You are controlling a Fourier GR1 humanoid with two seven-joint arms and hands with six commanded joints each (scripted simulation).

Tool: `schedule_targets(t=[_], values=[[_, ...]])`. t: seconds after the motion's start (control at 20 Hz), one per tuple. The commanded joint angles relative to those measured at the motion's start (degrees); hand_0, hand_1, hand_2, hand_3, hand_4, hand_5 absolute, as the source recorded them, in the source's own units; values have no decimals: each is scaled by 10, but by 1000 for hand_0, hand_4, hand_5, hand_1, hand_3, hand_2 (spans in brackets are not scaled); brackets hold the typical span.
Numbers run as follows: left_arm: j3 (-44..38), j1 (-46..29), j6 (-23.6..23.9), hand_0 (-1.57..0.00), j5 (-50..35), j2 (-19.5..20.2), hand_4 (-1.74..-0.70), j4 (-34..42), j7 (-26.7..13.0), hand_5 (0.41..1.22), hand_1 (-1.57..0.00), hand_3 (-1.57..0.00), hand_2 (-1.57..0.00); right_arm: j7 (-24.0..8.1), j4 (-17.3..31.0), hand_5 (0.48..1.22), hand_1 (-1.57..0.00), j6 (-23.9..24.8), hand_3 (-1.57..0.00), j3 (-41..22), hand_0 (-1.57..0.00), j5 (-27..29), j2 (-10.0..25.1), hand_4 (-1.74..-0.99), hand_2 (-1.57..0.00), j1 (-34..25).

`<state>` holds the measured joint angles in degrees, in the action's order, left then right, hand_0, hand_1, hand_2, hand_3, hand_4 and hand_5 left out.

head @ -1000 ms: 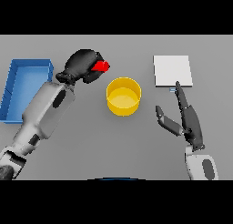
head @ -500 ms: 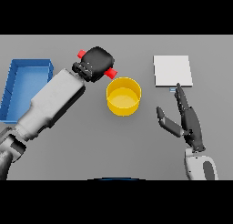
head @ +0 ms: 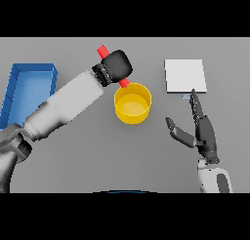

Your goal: Pick up the red beaker and tilt it to pour out 1 green nut into yellow bowl. Pick up the yellow bowl and place it on the metallic measuring scale.

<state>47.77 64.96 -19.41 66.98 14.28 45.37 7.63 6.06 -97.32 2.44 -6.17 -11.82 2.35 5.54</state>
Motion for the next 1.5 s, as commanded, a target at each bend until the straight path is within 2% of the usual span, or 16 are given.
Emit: schedule_targets(t=[0.0, 0.15, 0.25, 0.4, 0.5, 0.65, 0.7, 0.8, 0.9, 0.95, 1.05, 1.15, 1.3, 1.45], values=[[10, 11, 4, -1571, 11, 0, -1736, -3, 7, 1221, -1571, -1541, -1571, -4, 5, 572, 1, 4, 1, -1, 1, -6, 0, -1173, 1, -4], [44, 30, 1, -1571, 42, 0, -1738, -10, 28, 1221, -1571, -1556, -1571, 6, 2, 566, 1, 0, 1, -1, 1, 2, -3, -1148, 1, -3], [67, 38, 6, -1571, 64, 5, -1737, -11, 43, 1221, -1571, -1561, -1571, -6, 0, 567, 1, 1, 1, 0, 1, 4, -5, -1135, 1, -10], [94, 52, 18, -1571, 94, -2, -1734, -24, 52, 1221, -1571, -1566, -1571, -1, 0, 573, 1, 4, 1, -6, 1, -10, -3, -1132, 1, 0], [109, 62, 22, -1571, 113, -10, -1733, -35, 50, 1221, -1571, -1568, -1571, 1, -5, 579, 1, 1, 1, 0, 1, 0, 0, -1136, 1, 0], [130, 79, 27, -1571, 137, -9, -1733, -26, 58, 1221, -1571, -1569, -1571, -5, 6, 577, 1, 4, 1, -1, 1, -2, -6, -1130, 1, -10], [138, 91, 32, -1571, 148, -13, -1733, -30, 62, 1221, -1571, -1570, -1571, 7, 3, 575, 1, 5, 1, 0, 1, -3, -3, -1128, 1, -4], [143, 121, 28, -1571, 158, -18, -1732, -35, 75, 1221, -1571, -1570, -1571, 2, -8, 572, 1, 6, 1, -5, 1, -9, -4, -1138, 1, -1], [141, 171, 29, -1571, 169, -3, -1729, -47, 94, 1221, -1571, -1570, -1571, -9, -7, 565, 1, 1, 1, 3, 1, 4, 1, -1138, 1, -7], [128, 200, 40, -1571, 168, 7, -1728, -60, 103, 1221, -1571, -1571, -1571, -5, -6, 563, 1, 4, 1, -2, 1, -6, 1, -1135, 1, -7], [90, 233, 47, -1571, 150, 24, -1724, -92, 100, 1221, -1571, -1571, -1571, -6, 0, 554, 1, 5, 1, -3, 1, -6, -4, -1130, 1, -15], [46, 261, 64, -1571, 130, 46, -1720, -123, 90, 1221, -1571, -1571, -1571, 6, -4, 554, 1, 2, 1, -8, 1, -5, -6, -1128, 1, -7], [-52, 308, 45, -1571, 68, 57, -1728, -209, 40, 1221, -1571, -1571, -1571, 11, 0, 563, 1, -9, 1, -5, 1, 5, 0, -1104, 1, -8], [-198, 308, 15, -1571, -54, 104, -1735, -269, -15, 1221, -1571, -1509, -1571, 11, 6, 578, 1, -13, 1, -9, 1, 6, -2, -1105, 1, -16]])
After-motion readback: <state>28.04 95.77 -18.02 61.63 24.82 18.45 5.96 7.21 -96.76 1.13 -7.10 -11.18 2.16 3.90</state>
